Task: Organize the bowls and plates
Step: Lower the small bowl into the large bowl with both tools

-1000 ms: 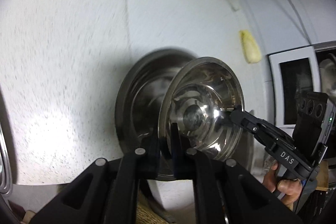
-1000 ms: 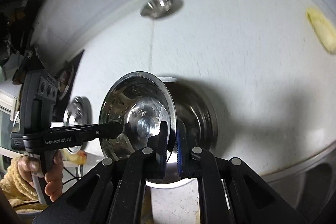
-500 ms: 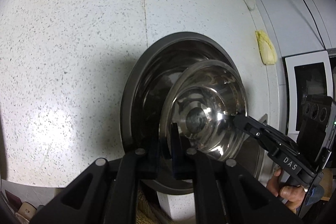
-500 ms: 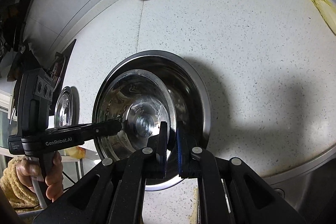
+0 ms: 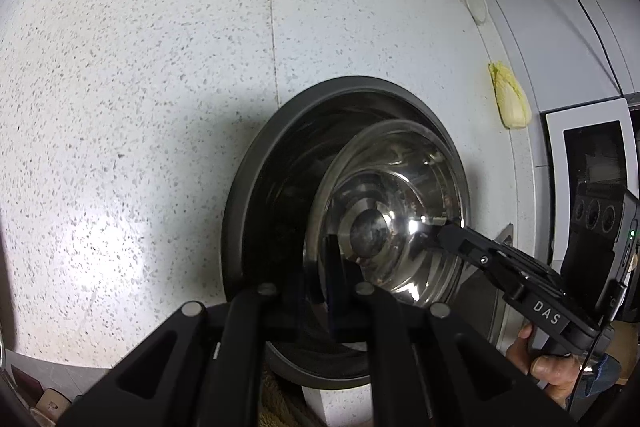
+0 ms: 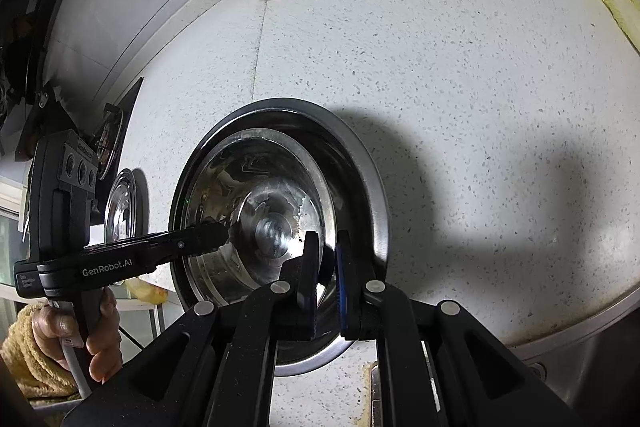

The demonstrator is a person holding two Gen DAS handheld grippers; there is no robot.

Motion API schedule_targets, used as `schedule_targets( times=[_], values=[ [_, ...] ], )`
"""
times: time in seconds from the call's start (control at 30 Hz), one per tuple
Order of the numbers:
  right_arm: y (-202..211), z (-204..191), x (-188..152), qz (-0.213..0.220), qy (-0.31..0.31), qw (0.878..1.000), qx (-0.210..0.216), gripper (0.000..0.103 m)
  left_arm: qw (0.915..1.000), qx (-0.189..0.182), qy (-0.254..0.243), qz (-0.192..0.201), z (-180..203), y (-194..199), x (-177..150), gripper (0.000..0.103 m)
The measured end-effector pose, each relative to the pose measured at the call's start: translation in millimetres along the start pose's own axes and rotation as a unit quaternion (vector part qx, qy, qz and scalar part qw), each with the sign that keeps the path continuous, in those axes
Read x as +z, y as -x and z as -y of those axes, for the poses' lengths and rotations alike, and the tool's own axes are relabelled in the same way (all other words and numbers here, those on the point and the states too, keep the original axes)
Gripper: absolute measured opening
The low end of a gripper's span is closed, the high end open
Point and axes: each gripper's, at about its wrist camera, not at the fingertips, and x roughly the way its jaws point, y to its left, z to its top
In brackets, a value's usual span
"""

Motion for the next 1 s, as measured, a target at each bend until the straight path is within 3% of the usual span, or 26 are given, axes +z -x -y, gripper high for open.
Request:
schedule_targets(
  times=[0.57, 1.0],
  values=[
    [0.8, -9.0, -3.5, 0.006, 0.021, 1.000, -0.022, 0.008, 0.9991, 0.027, -0.022, 0.024, -0.8, 4.3, 3.3, 0.009],
    [0.2, -8.7, -5.2, 0.008, 0.019, 1.000, -0.015, 0.008, 0.9984, 0.030, -0.028, 0.040, -2.3, 9.1, -2.4, 0.009]
  ],
)
